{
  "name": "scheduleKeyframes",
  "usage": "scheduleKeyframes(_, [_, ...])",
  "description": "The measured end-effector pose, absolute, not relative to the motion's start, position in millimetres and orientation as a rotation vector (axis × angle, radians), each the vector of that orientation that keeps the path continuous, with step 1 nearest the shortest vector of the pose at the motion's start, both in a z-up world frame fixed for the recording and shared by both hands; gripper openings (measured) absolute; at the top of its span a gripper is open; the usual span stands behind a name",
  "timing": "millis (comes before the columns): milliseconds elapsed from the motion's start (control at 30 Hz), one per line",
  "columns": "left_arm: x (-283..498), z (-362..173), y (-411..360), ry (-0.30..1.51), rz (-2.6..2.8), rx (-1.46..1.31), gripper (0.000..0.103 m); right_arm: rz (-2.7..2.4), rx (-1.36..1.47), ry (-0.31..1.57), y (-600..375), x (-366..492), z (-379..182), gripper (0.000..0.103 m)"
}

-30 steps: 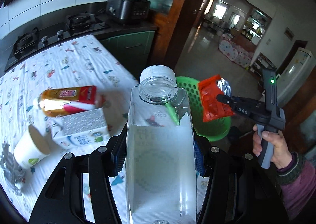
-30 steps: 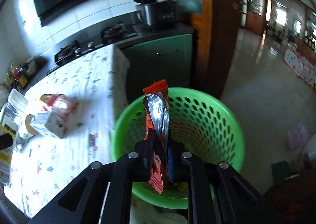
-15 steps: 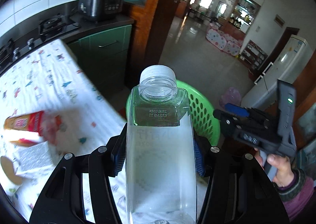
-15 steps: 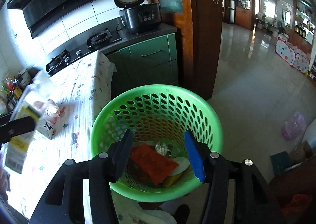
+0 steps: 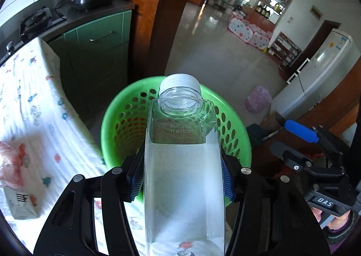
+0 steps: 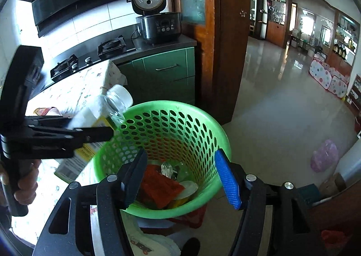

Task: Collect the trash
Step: 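Drop the red snack bag and clear bottle into the green basket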

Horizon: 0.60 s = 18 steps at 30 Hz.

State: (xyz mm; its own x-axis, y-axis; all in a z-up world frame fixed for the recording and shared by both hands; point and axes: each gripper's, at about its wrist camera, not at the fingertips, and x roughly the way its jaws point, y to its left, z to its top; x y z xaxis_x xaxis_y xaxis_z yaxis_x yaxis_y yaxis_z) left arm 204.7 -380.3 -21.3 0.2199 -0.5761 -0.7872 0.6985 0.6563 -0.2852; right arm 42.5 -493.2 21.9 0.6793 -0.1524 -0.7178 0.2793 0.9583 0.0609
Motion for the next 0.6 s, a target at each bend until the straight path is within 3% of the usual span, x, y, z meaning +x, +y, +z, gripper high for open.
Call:
scheduleKeyframes(167, [207.9,-28.1,-384.4,1.038,-0.905,0.134,0.063,-0.258,0.187,0.793,-501.4,38.3,18.5,0.060])
scheduleKeyframes(600, [192.0,-5.5,-353.3,0.976,-0.907,0.111,0.066,-0.253,0.197,0.773,-492.3,32.9,27.7,0.063])
